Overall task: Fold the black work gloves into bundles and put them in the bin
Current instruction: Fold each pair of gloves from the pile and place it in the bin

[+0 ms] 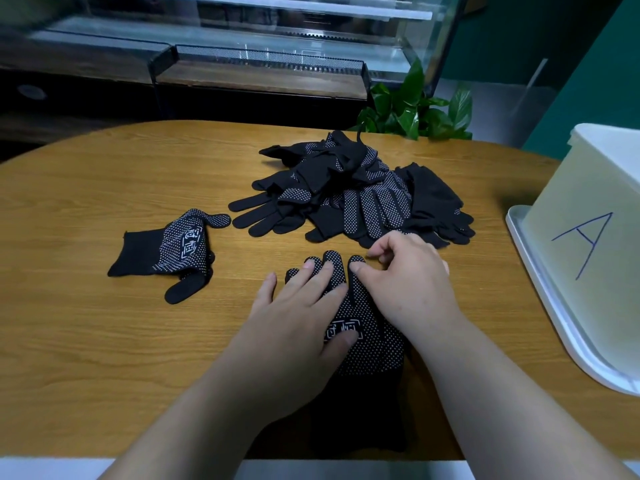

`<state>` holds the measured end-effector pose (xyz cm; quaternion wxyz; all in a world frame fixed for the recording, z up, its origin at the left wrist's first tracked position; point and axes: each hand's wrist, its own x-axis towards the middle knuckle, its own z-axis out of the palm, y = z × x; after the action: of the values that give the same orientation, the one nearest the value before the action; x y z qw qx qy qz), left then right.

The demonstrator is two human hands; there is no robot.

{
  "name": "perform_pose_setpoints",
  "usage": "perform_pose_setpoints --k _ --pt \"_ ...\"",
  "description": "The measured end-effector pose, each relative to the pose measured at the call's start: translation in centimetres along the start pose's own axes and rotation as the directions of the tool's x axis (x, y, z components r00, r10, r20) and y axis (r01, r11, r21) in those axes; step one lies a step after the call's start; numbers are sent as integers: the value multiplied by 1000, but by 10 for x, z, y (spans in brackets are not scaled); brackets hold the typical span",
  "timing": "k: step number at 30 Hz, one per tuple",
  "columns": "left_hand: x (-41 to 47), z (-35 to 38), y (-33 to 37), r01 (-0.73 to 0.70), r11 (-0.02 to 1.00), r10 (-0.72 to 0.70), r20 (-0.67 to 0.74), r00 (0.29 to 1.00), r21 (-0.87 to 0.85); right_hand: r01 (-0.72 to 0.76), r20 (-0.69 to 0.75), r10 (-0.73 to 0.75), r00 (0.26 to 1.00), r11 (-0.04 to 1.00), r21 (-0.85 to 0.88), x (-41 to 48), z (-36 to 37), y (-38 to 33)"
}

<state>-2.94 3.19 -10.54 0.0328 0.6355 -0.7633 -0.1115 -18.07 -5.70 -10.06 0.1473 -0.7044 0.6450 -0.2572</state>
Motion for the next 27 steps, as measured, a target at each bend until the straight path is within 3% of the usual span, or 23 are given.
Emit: perform_pose_setpoints --k 5,9,22,27 --pt "0 0 -2 -65 998 65 -12 998 -24 94 -16 -94 995 996 -5 -1 0 2" --pt "-3 5 -1 -138 986 135 35 990 92 141 29 -139 990 985 -96 -3 1 4" --pt "-4 6 -1 -76 989 69 59 996 129 238 74 -230 970 962 -133 -7 -1 4" --pt "-4 3 2 -118 991 119 -7 993 57 223 -60 -224 973 975 -11 -6 -16 4"
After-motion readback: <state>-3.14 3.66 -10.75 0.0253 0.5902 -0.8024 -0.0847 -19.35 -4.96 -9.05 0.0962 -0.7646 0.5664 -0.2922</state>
